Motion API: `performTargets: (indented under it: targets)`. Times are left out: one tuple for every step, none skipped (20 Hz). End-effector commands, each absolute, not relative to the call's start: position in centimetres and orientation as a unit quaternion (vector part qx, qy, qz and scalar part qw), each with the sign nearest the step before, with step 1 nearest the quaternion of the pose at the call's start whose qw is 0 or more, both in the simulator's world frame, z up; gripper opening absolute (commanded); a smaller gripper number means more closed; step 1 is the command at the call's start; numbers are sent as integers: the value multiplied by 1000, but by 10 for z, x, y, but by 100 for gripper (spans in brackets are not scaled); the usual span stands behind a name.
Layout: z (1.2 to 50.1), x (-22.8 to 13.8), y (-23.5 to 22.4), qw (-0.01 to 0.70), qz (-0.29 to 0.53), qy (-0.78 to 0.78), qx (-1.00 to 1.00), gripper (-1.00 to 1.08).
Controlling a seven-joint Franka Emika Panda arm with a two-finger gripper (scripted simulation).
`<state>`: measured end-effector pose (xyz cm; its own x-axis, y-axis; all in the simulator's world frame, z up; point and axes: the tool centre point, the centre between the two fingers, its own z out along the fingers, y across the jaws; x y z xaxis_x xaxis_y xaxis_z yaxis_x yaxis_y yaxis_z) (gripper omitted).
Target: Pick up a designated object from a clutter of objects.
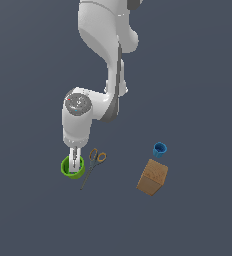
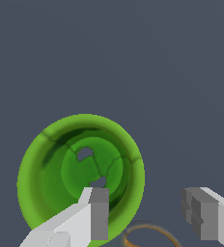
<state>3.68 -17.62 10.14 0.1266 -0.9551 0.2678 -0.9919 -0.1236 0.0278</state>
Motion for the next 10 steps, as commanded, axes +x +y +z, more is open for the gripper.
performTargets:
  targets:
    - [97, 37, -178, 100, 92, -655, 744, 28]
    - [94, 37, -179, 100, 92, -655, 743, 28]
    - [90, 37, -179, 100, 92, -655, 743, 28]
    - [86, 36, -181, 100, 92, -655, 743, 28]
    - [82, 36, -182, 100, 92, -655, 743, 28]
    - [79, 36, -183, 100, 92, -655, 743, 28]
    - [76, 36, -184, 100, 92, -656, 743, 28]
    - [75, 36, -184, 100, 92, -656, 743, 28]
    - [73, 36, -184, 100, 92, -656, 743, 28]
    - [73, 36, -184, 100, 92, -656, 743, 28]
